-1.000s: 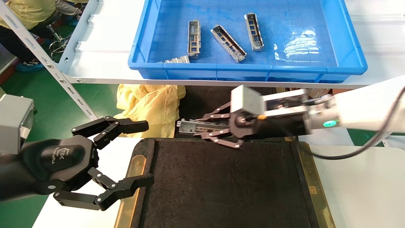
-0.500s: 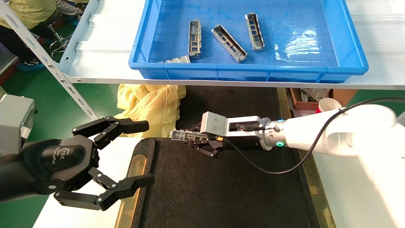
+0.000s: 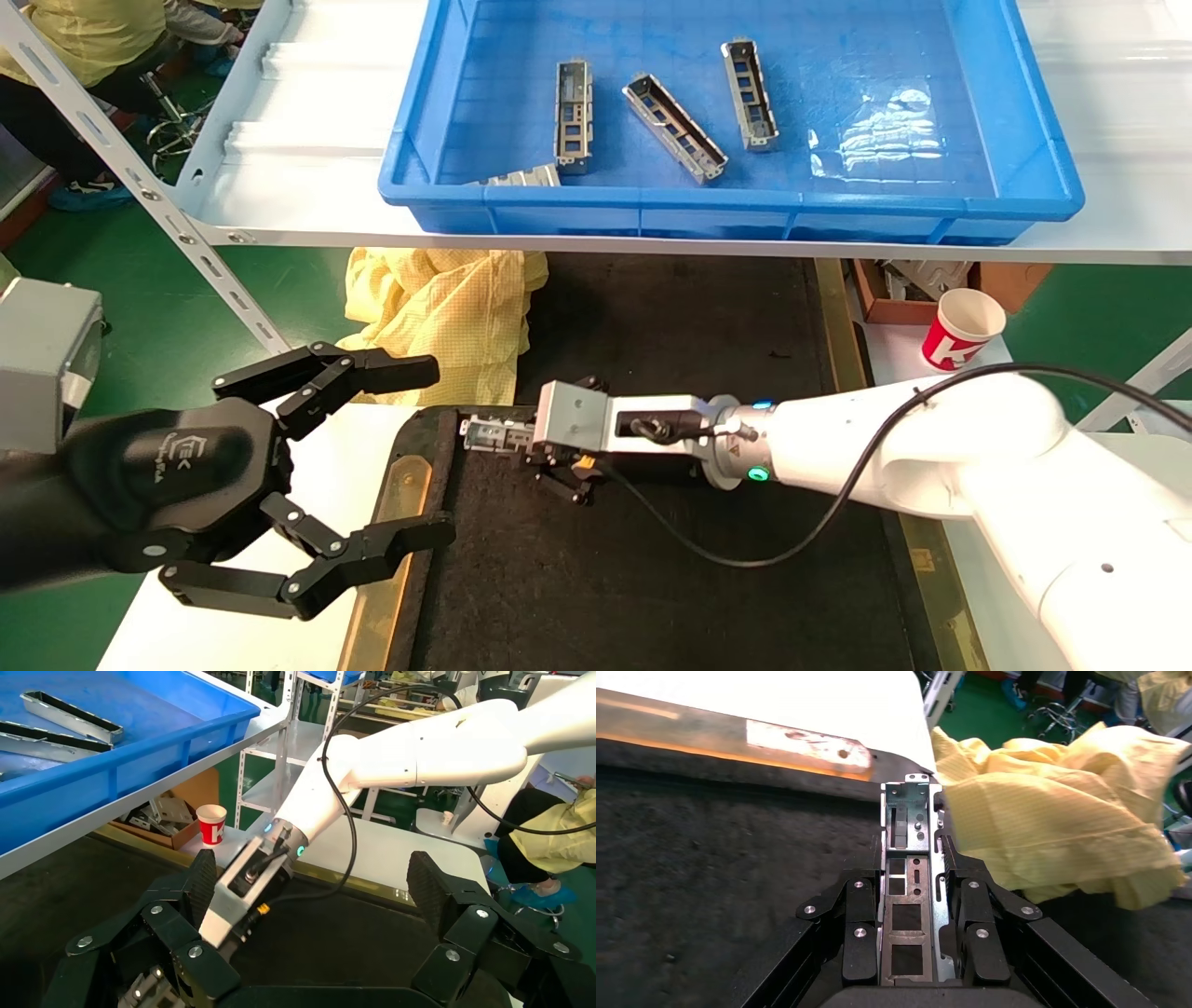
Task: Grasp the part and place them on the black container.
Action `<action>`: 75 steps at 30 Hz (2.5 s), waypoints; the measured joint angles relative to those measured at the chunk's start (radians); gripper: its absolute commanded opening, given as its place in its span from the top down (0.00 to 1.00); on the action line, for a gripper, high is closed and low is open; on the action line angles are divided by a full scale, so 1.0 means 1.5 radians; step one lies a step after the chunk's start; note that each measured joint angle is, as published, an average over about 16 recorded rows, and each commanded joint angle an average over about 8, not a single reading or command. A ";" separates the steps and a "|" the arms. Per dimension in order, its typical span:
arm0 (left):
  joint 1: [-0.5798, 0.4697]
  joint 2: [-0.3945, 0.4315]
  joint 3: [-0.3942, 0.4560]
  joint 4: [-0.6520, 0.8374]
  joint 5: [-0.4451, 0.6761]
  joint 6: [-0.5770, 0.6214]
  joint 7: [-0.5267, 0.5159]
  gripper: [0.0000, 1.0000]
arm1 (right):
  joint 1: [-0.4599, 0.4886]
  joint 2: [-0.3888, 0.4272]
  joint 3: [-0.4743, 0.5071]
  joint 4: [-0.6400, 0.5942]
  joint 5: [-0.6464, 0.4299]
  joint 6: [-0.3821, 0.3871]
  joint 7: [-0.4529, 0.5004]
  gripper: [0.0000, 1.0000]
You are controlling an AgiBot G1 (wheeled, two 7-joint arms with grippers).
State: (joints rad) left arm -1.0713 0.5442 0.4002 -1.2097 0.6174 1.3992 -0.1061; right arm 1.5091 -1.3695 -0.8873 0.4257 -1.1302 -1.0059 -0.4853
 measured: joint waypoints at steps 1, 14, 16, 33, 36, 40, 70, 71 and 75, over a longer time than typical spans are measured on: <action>0.000 0.000 0.000 0.000 0.000 0.000 0.000 0.00 | -0.003 0.000 -0.008 0.006 0.005 0.004 0.003 1.00; 0.000 0.000 0.000 0.000 0.000 0.000 0.000 0.00 | -0.017 0.000 -0.103 0.052 0.071 0.051 0.030 1.00; 0.000 0.000 0.000 0.000 0.000 0.000 0.000 0.00 | -0.018 0.001 -0.116 0.055 0.080 0.056 0.031 1.00; 0.000 0.000 0.000 0.000 0.000 0.000 0.000 0.00 | -0.019 0.001 -0.202 0.061 0.154 0.095 0.022 1.00; 0.000 0.000 0.000 0.000 0.000 0.000 0.000 0.00 | -0.018 0.001 -0.215 0.062 0.165 0.100 0.020 1.00; 0.000 0.000 0.000 0.000 0.000 0.000 0.000 0.00 | -0.017 0.000 -0.231 0.065 0.179 0.106 0.017 0.68; 0.000 0.000 0.000 0.000 0.000 0.000 0.000 0.00 | 0.020 0.008 -0.293 0.048 0.284 0.083 -0.011 0.00; 0.000 0.000 0.000 0.000 0.000 0.000 0.000 0.00 | 0.022 0.009 -0.292 0.044 0.289 0.077 -0.010 0.00; 0.000 0.000 0.000 0.000 0.000 0.000 0.000 0.00 | 0.028 0.014 -0.286 0.024 0.312 0.044 -0.007 0.00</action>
State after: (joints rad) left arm -1.0712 0.5442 0.4002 -1.2096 0.6174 1.3992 -0.1060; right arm 1.5508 -1.3478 -1.3168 0.4614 -0.6627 -0.9400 -0.4960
